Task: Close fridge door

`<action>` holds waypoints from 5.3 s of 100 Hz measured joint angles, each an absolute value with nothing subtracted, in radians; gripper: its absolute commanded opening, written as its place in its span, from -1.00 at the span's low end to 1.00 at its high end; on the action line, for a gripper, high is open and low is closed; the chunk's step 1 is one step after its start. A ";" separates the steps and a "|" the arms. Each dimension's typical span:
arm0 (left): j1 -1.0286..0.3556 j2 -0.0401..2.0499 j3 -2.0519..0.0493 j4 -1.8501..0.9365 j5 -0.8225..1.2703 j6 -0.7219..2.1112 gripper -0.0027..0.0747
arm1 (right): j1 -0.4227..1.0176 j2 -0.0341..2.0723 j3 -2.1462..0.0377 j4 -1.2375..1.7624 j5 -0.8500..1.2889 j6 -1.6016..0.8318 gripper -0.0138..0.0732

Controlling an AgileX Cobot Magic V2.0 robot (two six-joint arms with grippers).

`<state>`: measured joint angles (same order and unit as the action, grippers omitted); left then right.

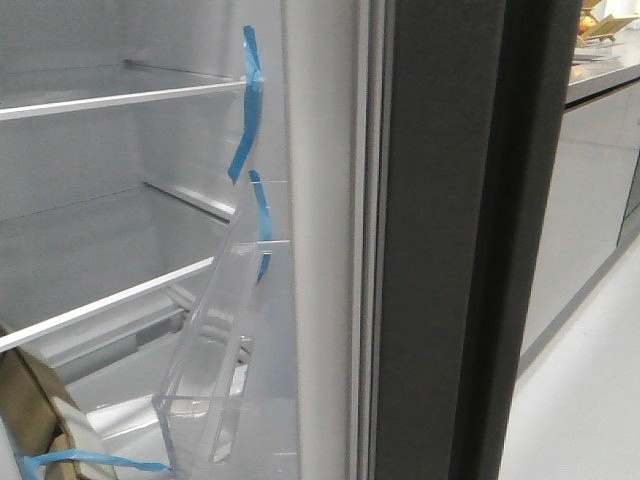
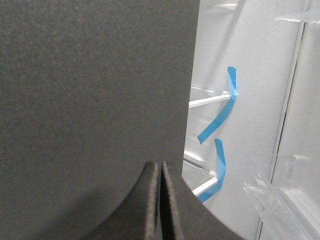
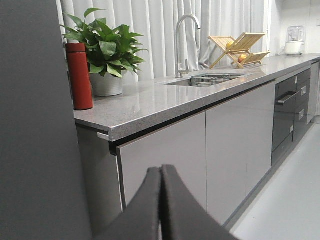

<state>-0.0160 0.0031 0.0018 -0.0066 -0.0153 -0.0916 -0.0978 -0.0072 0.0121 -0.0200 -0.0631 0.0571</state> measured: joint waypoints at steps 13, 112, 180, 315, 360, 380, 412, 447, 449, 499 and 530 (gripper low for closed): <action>-0.016 0.003 0.002 -0.007 -0.015 -0.092 -0.99 | -0.098 -0.007 0.012 -0.020 -0.063 0.057 -0.86; -0.016 0.003 0.002 -0.007 -0.015 -0.092 -0.99 | -0.098 -0.007 0.012 -0.020 -0.065 0.057 -0.86; -0.016 0.003 0.002 -0.007 -0.015 -0.092 -0.98 | -0.022 0.354 -0.332 -0.020 -0.108 0.057 -0.86; -0.016 0.003 0.002 -0.007 -0.015 -0.092 -0.98 | 0.232 0.839 -0.905 0.026 0.128 0.065 -0.86; -0.016 0.003 0.002 -0.007 -0.015 -0.092 -0.99 | 0.438 0.889 -0.999 0.016 0.119 0.065 -0.86; -0.016 0.003 0.002 -0.007 -0.015 -0.092 -0.99 | 0.531 0.889 -1.025 -0.008 0.111 0.065 -0.86; -0.016 0.003 0.002 -0.007 -0.015 -0.092 -0.99 | 0.627 0.941 -1.046 -0.020 0.084 0.065 -0.86; -0.016 0.003 0.002 -0.007 -0.015 -0.092 -0.99 | 0.729 1.188 -1.240 -0.023 0.082 0.065 -0.86; -0.016 0.003 0.002 -0.007 -0.015 -0.092 -0.99 | 0.730 1.207 -1.256 -0.023 0.082 0.065 -0.86; -0.016 0.003 0.002 -0.007 -0.015 -0.092 -0.99 | 0.762 1.631 -1.683 -0.023 0.077 0.065 -0.86; -0.016 0.003 0.002 -0.007 -0.015 -0.092 -0.99 | 0.764 1.805 -1.800 -0.023 0.027 0.065 -0.86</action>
<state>-0.0160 0.0031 0.0018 -0.0066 -0.0153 -0.0916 0.7638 1.8052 -1.8000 -0.0232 0.0268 0.0653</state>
